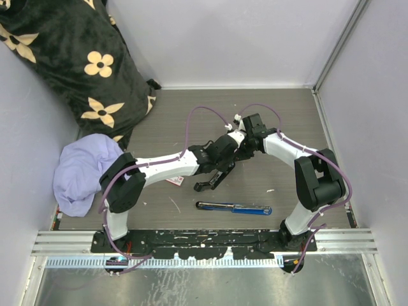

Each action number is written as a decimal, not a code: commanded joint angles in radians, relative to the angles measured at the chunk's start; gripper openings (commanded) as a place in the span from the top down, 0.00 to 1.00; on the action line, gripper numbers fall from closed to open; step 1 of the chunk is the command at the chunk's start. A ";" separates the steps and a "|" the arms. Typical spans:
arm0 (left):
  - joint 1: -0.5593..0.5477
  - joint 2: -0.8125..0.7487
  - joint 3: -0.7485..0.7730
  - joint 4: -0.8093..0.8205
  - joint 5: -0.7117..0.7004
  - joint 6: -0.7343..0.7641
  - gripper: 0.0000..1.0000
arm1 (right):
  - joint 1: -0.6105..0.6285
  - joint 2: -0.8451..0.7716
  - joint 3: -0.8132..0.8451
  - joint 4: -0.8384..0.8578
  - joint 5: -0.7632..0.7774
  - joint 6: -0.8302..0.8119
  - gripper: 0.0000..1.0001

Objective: Load the staples into the stapler
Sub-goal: Pick up the stapler.

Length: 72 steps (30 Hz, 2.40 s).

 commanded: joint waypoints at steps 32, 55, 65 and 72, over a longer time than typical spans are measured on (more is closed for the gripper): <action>-0.129 -0.012 -0.089 0.207 -0.258 0.128 0.59 | 0.012 0.061 -0.042 -0.107 0.071 -0.051 0.80; -0.189 0.097 -0.051 0.251 -0.368 0.301 0.63 | 0.011 0.053 -0.042 -0.104 0.058 -0.052 0.80; -0.191 0.142 -0.018 0.238 -0.409 0.346 0.66 | 0.011 0.050 -0.042 -0.104 0.054 -0.052 0.80; -0.191 0.152 -0.007 0.235 -0.418 0.349 0.71 | 0.012 0.047 -0.042 -0.104 0.054 -0.052 0.80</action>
